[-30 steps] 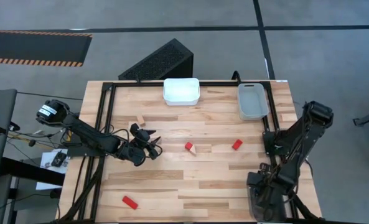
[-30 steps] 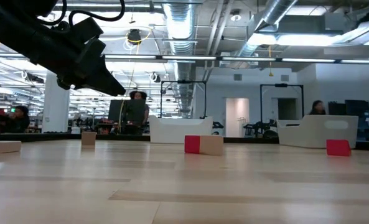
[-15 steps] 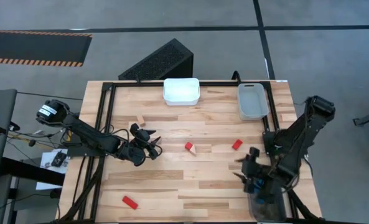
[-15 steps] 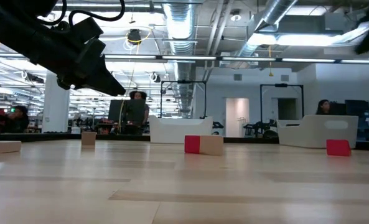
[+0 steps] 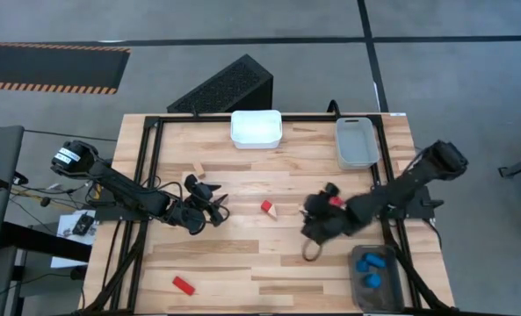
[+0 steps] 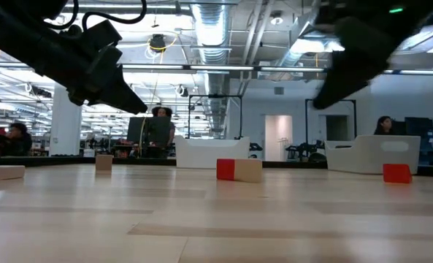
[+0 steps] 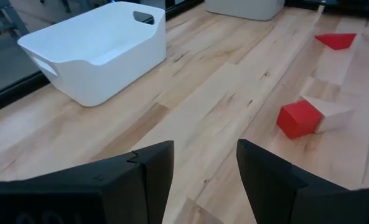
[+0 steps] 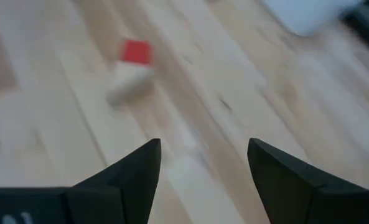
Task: Sort & place blocks by color
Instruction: Put the top left red block into the white bin
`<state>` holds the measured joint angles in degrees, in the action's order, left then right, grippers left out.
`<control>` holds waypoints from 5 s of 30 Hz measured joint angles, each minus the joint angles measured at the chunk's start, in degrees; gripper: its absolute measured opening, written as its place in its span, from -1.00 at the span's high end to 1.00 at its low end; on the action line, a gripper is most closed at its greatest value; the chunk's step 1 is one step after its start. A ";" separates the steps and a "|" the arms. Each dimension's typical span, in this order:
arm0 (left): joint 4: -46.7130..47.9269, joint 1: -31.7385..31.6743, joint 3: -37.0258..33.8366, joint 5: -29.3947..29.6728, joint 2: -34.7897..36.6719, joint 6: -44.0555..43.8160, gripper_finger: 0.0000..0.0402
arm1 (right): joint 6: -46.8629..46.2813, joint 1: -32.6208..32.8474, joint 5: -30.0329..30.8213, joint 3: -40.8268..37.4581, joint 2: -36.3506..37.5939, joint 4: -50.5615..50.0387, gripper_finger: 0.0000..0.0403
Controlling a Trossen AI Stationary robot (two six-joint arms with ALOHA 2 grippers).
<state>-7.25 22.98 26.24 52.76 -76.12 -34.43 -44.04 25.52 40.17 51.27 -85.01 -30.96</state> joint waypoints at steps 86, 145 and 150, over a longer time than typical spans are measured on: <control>-19.02 4.74 9.34 5.47 -21.49 26.67 -0.14 | 20.07 -19.56 -32.52 -10.47 -14.85 64.02 0.29; -37.04 3.39 16.46 1.28 -21.46 47.64 0.25 | 4.30 -11.80 -24.25 -13.19 -14.71 95.18 0.21; -39.46 3.39 16.46 1.75 -21.46 47.83 0.10 | 3.55 -11.70 -23.46 -13.18 -14.71 96.44 0.20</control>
<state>-46.70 26.37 42.70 54.52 -97.58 13.40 -40.49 13.82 16.71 38.09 -99.72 65.48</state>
